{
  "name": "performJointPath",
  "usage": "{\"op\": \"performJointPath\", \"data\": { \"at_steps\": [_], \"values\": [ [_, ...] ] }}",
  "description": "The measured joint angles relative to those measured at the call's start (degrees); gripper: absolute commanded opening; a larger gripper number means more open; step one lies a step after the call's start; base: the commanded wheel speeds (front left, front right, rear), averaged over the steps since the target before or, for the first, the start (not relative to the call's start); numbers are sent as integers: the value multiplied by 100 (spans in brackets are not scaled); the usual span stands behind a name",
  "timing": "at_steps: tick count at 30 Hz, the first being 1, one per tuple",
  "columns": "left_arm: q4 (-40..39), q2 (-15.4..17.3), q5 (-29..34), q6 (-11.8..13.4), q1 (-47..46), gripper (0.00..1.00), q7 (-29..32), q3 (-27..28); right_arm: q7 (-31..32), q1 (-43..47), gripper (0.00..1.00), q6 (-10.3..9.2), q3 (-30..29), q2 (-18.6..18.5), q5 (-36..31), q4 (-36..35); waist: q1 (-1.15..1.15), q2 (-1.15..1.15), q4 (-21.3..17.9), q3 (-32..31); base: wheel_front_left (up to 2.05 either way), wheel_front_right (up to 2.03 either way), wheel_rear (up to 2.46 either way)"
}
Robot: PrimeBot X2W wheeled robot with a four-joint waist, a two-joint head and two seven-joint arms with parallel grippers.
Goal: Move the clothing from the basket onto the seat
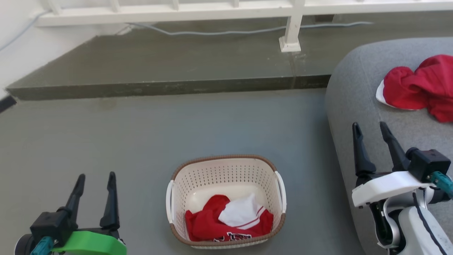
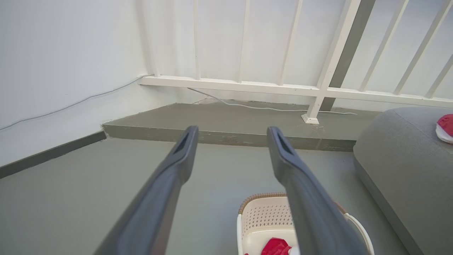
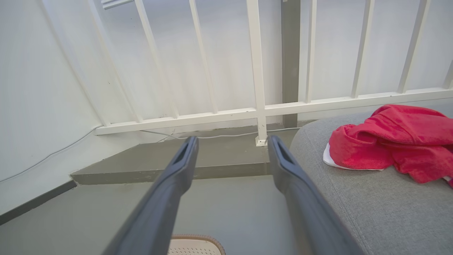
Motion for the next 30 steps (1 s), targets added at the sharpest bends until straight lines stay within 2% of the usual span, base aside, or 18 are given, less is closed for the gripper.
{"op": "performJointPath", "data": {
  "at_steps": [7,13,21,27,30],
  "values": [
    [-69,3,93,-5,-251,100,241,-335,47,-235,100,-10,-123,-36,0,-272,0,0,-49,400,0,0,0],
    [29,0,268,-108,-770,100,497,-605,52,-681,100,-53,-166,-138,-97,-495,0,0,-110,835,0,0,0],
    [503,-14,453,-358,-1524,100,896,-1015,75,-1401,100,-58,-314,-159,-142,-778,0,0,-245,1456,0,0,0],
    [1053,-183,466,-515,-2075,100,1252,-1308,83,-1800,100,-110,-497,-168,-138,-894,1,0,-375,1934,0,0,0],
    [1324,-211,660,-601,-2364,100,1393,-1441,83,-1954,100,-127,-598,-174,-131,-964,1,0,-443,2176,0,0,0]
  ]
}}
